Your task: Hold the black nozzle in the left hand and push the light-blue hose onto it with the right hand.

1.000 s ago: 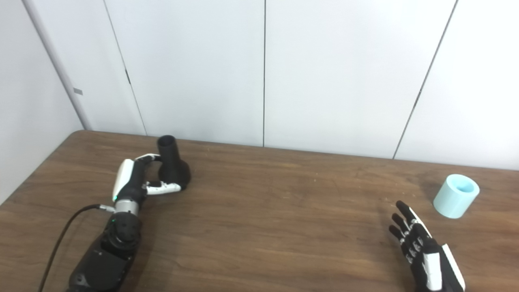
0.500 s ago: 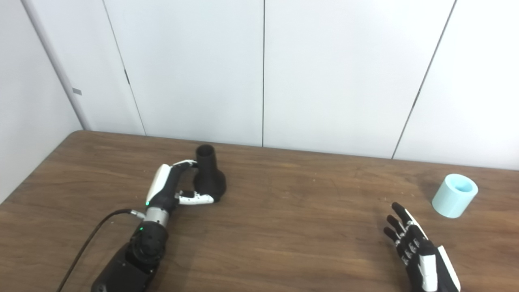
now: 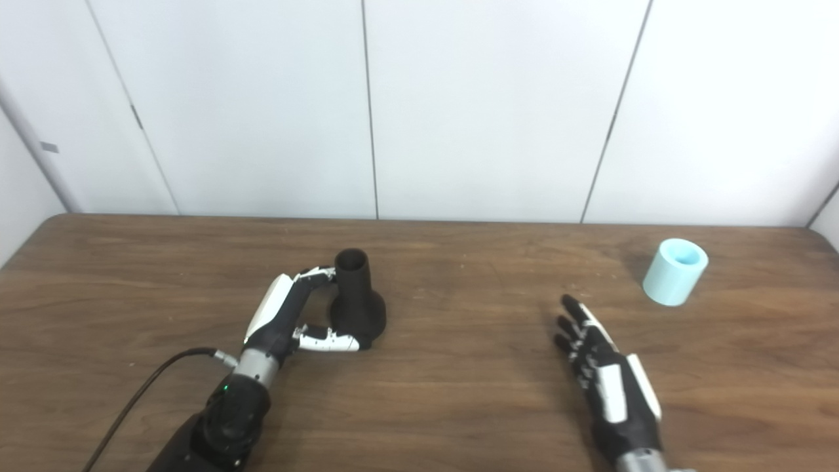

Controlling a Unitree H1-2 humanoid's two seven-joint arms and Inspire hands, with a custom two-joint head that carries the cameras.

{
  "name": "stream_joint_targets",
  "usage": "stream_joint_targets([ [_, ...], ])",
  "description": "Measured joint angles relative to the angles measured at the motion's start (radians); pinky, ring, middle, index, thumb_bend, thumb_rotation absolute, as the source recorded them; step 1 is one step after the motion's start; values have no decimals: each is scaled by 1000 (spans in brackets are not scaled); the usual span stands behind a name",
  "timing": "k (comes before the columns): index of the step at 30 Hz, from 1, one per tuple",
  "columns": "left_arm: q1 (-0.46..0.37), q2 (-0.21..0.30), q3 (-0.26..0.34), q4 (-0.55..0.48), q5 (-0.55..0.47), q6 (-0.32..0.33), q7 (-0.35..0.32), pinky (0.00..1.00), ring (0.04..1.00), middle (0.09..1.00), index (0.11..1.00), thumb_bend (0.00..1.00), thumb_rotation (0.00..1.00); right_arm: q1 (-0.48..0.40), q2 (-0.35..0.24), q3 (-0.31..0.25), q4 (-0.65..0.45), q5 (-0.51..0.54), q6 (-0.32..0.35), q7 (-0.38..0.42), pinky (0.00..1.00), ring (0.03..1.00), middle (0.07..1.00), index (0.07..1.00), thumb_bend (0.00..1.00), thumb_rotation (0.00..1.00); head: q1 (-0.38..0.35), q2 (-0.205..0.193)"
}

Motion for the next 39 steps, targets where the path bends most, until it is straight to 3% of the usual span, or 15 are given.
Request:
stream_joint_targets([
  [6,35,4,-34,-54,19,-39,-52,1000,935,808,484,522,74,2,31,18,-39,-47,33,-28,911,946,957,916,659,950,-48,6],
  [13,40,3,-66,-59,51,-87,-61,1000,938,808,485,522,74,1,50,21,-62,-63,60,-52,898,939,952,913,663,935,-54,14],
  [32,78,-37,-106,-114,120,-66,-66,1000,945,811,485,523,77,1,47,18,-62,-55,69,-57,895,940,951,910,672,912,-54,5],
  [36,81,-45,-108,-113,120,-66,-69,1000,945,811,486,523,77,3,41,14,-75,-57,75,-58,907,937,972,935,703,817,-46,2],
  [39,81,-45,-107,-111,120,-68,-69,1000,945,811,486,523,77,2,34,8,-156,-105,120,-82,878,902,913,915,703,706,-54,-2],
])
